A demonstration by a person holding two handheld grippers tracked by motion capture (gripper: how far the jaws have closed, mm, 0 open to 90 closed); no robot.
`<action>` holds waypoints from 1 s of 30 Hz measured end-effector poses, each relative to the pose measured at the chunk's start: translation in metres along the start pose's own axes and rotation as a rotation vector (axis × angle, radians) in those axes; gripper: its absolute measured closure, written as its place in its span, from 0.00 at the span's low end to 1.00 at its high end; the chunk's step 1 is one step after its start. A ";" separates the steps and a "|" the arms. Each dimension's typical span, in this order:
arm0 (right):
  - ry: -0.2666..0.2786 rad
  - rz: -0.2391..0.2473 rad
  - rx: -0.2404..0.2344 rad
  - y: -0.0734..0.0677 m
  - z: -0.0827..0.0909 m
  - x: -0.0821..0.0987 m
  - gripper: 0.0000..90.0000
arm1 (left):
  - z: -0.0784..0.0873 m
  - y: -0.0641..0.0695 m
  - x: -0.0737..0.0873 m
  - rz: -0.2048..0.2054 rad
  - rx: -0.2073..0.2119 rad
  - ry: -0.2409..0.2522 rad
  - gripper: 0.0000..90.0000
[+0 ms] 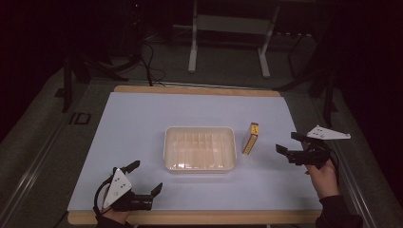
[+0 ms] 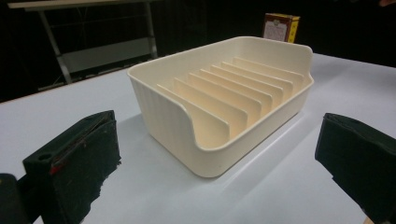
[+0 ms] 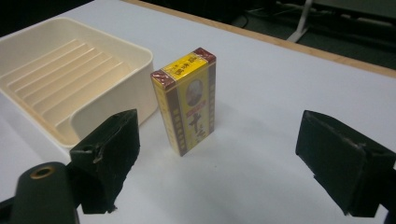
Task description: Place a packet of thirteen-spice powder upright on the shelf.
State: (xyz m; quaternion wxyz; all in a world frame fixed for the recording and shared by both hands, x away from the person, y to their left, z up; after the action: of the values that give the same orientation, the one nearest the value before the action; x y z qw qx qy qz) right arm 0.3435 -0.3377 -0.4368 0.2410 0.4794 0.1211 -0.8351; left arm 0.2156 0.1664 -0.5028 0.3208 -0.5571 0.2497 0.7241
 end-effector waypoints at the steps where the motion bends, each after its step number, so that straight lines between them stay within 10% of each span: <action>1: -0.005 0.002 -0.003 0.000 0.000 0.000 0.15 | 0.000 0.000 0.000 0.002 0.001 0.001 0.00; 21: -0.282 0.194 -0.113 -0.005 -0.006 -0.008 0.12 | -0.001 0.000 0.001 0.000 0.008 -0.009 0.00; 30: -0.504 0.343 -0.202 -0.011 -0.015 -0.003 0.14 | -0.001 0.000 0.001 0.001 0.008 -0.011 0.00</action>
State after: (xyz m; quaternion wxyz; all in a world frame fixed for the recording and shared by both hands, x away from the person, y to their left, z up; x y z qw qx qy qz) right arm 0.3498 -0.3206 -0.4419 0.4469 0.2445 0.0571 -0.8586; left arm 0.2160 0.1654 -0.5038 0.3239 -0.5515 0.2513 0.7265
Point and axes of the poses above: each handheld gripper's, and its own axes: z roughly backward along the jaws, x roughly out of its underside, y roughly to its right, the point moved 3 cm from there along -z, roughly forward along the jaws, and after that the axes turned 10 degrees about x, right-handed, at the moved point
